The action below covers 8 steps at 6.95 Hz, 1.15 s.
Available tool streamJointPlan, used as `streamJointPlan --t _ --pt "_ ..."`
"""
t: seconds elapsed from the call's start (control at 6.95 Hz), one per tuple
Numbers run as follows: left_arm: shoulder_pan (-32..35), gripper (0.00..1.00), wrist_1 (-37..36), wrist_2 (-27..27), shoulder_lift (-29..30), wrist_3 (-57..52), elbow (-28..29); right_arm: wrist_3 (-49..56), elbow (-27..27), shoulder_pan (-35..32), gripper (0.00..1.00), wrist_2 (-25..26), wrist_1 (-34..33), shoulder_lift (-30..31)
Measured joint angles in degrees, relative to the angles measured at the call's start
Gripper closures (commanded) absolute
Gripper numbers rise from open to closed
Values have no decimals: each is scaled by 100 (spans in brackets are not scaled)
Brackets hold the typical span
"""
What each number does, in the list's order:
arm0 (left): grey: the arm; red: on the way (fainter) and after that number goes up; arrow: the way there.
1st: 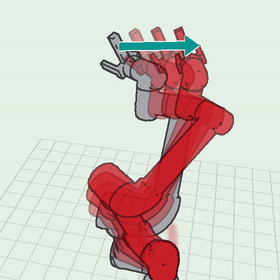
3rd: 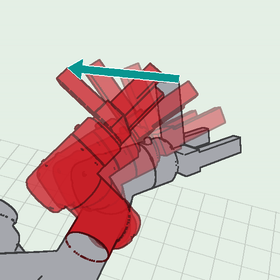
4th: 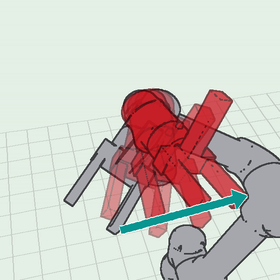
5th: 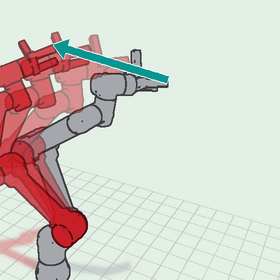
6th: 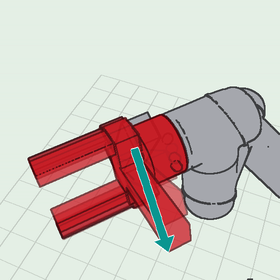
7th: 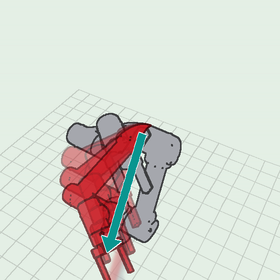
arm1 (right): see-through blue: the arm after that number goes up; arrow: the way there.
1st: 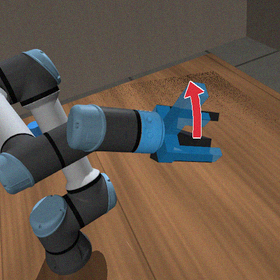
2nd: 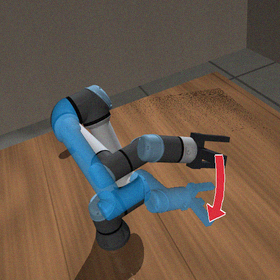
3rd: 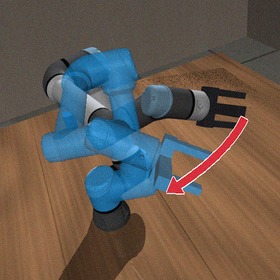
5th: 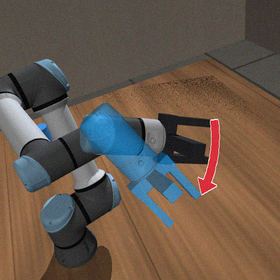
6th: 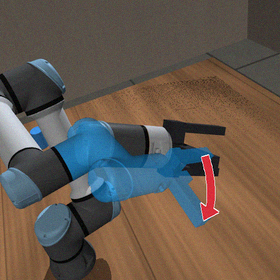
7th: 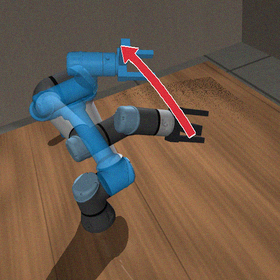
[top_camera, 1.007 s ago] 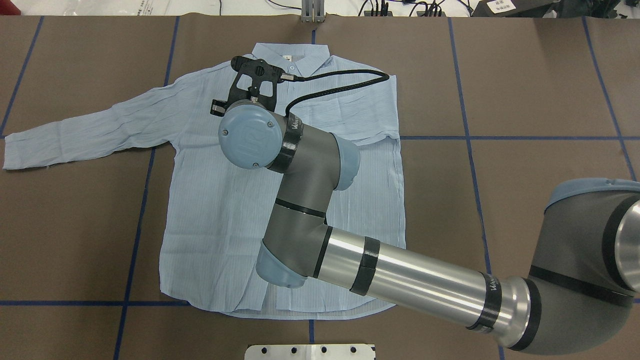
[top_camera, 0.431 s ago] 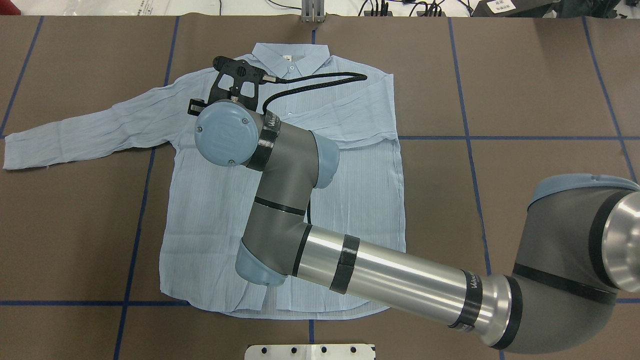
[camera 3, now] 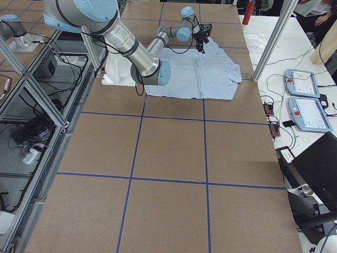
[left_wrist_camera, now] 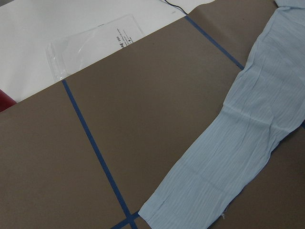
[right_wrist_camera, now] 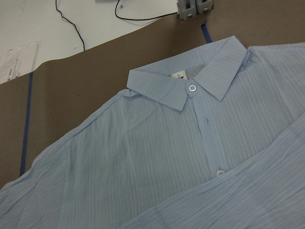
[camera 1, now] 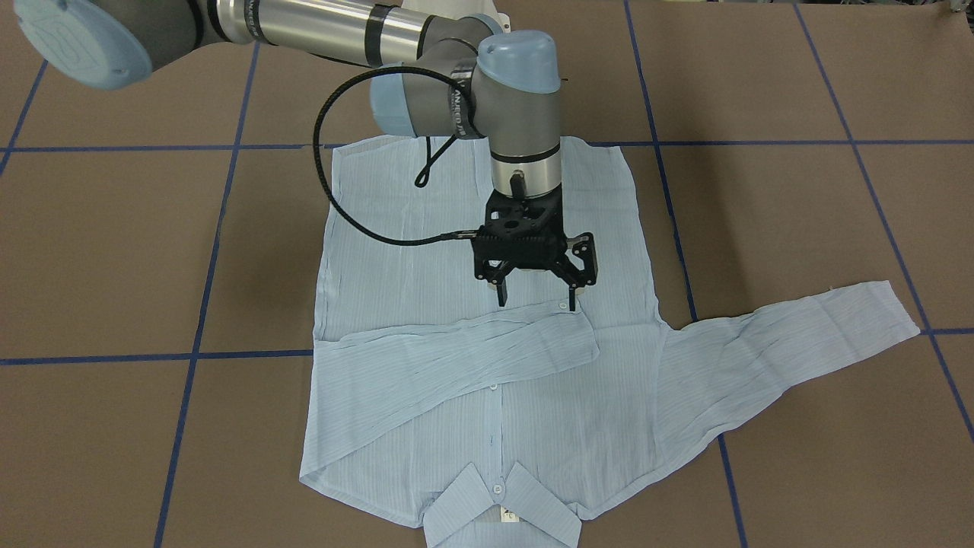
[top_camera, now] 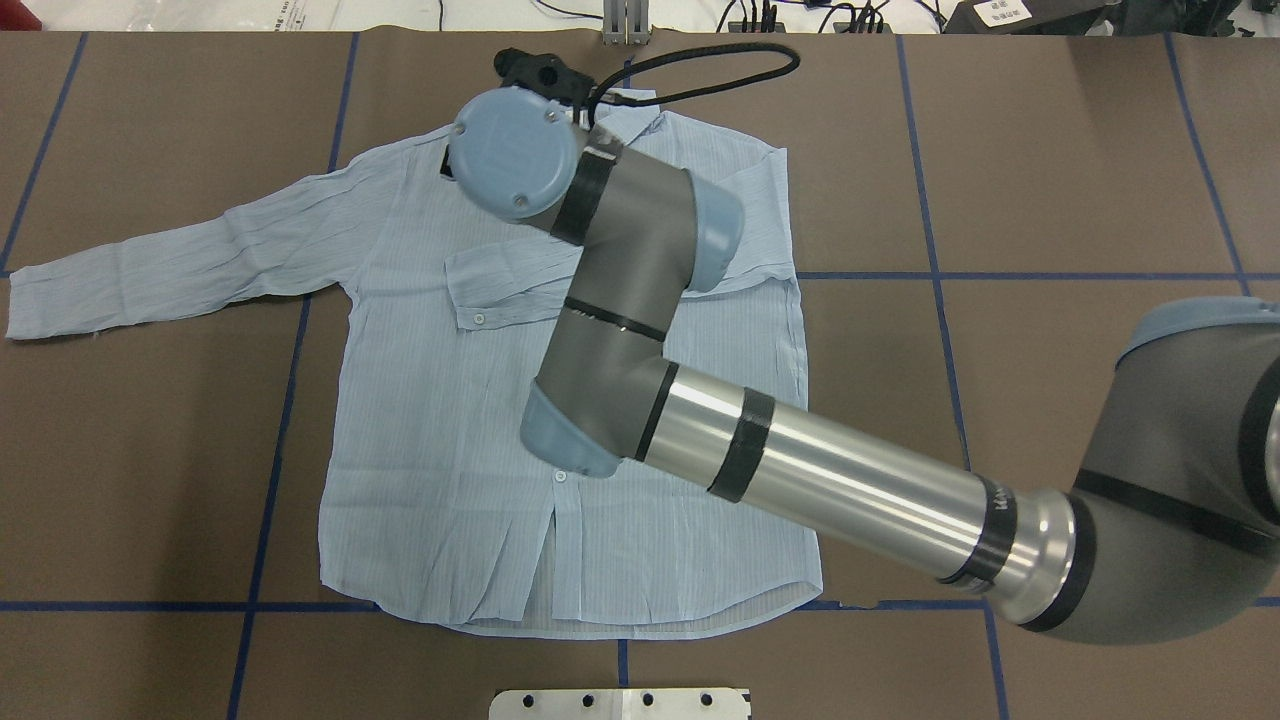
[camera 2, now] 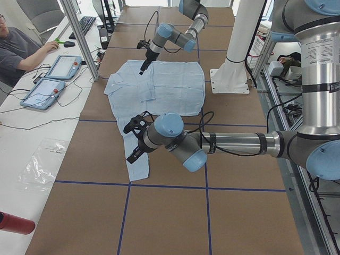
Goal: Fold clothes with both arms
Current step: 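Carry the sleeve with the right gripper across the shirt front, then release the sleeve and raise the right gripper away from the shirt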
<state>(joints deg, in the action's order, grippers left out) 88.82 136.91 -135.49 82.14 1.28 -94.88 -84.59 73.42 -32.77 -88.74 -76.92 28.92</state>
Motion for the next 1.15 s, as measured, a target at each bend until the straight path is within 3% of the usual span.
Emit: streamJointPlan --t 0.29,0.58,0.72,1.01,1.15 --pt "-193 0 641 46 -7 555 587 824 1240 -722 0 -969 -185 1110" --pt "-662 23 2115 386 -14 1915 1378 1906 2302 -1537 0 -2055 -173 2420" --pt "-914 26 2593 628 -15 2778 1609 2506 2645 -1904 0 -2459 -154 2995" --pt "-1399 28 2989 1135 -8 3826 1864 3808 3078 -2567 0 -3016 -113 4025" --pt "-1595 18 3226 1301 12 4077 2052 4311 3213 -2864 0 -3274 43 4504"
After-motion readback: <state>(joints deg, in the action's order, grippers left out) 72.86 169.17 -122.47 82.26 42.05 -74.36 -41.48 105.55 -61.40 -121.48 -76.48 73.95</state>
